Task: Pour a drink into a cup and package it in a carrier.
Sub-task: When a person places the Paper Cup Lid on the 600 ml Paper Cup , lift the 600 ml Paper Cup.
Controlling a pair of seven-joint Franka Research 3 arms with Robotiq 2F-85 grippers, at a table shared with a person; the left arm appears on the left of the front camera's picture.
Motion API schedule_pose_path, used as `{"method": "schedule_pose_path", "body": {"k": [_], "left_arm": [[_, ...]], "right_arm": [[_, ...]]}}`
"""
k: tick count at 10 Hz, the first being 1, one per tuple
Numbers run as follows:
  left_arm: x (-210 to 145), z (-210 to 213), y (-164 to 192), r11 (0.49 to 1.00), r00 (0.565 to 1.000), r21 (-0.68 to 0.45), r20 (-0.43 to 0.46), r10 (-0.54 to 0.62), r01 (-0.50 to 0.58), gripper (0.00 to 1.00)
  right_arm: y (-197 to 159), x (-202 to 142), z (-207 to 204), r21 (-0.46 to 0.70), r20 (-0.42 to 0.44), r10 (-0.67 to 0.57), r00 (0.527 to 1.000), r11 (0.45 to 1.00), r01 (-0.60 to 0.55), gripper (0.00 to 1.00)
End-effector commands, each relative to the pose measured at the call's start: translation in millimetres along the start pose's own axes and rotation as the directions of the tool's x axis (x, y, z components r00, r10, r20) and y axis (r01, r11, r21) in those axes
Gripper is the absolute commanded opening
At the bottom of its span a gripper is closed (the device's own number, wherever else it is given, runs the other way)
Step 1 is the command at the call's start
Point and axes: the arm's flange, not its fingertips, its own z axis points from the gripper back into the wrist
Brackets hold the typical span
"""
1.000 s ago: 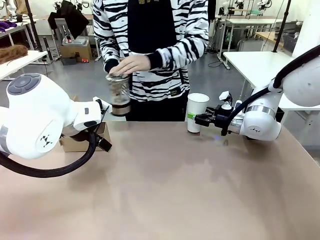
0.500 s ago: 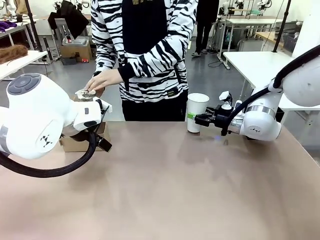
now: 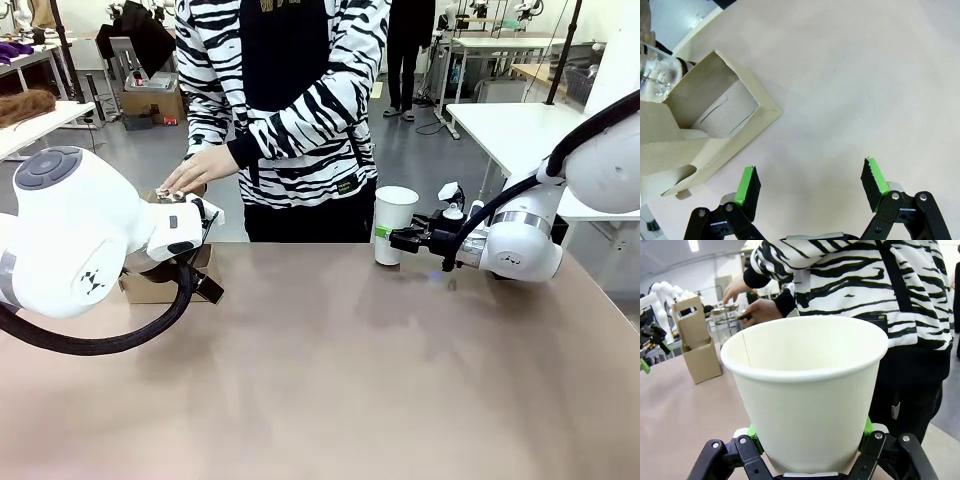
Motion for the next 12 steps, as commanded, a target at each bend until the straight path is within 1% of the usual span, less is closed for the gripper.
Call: {"method": "schedule_pose_path", "body": {"k": [1, 12], "left_arm": [[0.1, 0.5, -0.2, 1.0, 1.0, -0.002, 0.002, 0.0, 0.0, 1.0], [0.1, 0.5, -0.2, 1.0, 1.0, -0.002, 0.002, 0.0, 0.0, 1.0]], "right_arm": [[-0.6, 3.3, -1.3, 0.0, 0.008, -0.01, 1.0, 1.0, 0.01, 0.81], [-0.6, 3.3, -1.3, 0.0, 0.008, -0.01, 1.0, 1.0, 0.01, 0.81]]}}
